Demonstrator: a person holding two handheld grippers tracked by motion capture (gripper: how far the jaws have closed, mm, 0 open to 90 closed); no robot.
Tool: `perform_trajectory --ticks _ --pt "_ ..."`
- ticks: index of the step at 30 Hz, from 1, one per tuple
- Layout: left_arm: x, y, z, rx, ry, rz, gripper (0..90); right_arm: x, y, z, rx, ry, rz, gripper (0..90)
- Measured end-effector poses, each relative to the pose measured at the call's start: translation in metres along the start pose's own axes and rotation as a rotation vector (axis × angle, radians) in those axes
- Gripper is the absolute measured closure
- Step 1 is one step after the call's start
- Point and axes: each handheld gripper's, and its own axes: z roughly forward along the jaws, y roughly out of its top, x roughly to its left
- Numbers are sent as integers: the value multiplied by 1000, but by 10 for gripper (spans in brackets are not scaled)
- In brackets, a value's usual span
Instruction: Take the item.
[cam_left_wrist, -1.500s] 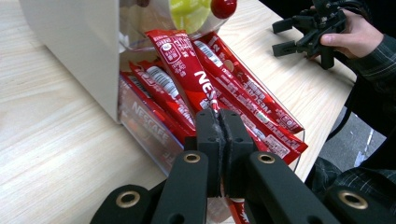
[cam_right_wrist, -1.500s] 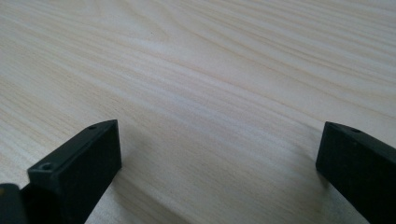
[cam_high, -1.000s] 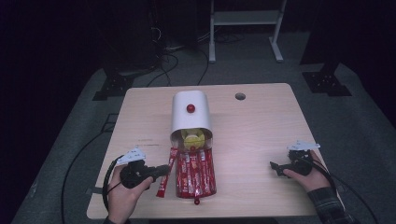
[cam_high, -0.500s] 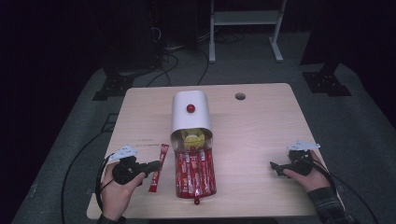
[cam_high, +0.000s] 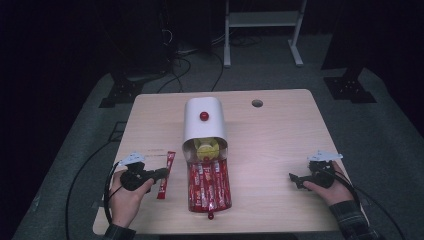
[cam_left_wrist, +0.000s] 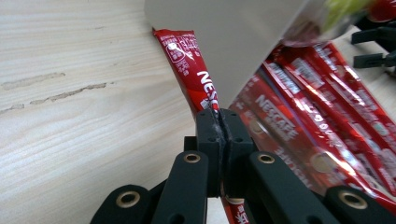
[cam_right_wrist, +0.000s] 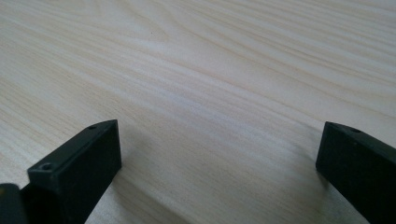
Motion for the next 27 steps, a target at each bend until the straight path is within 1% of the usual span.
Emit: perform_trajectory --ticks 4,5,11,16,21,22,27 --pt "4 -1 9 19 17 -8 883 0 0 0 0 0 0 0" --pt "6 -1 10 27 18 1 883 0 0 0 0 0 1 0" --pt "9 -2 19 44 24 -15 883 0 0 0 0 0 1 0" --pt "13 -4 26 68 34 -26 882 0 0 0 0 0 1 0" --pt "14 -5 32 88 38 -27 882 0 0 0 0 0 1 0" --pt "15 -6 33 91 41 -35 882 0 0 0 0 0 1 0" --pt "18 -8 39 120 45 -37 880 0 0 0 0 0 1 0"
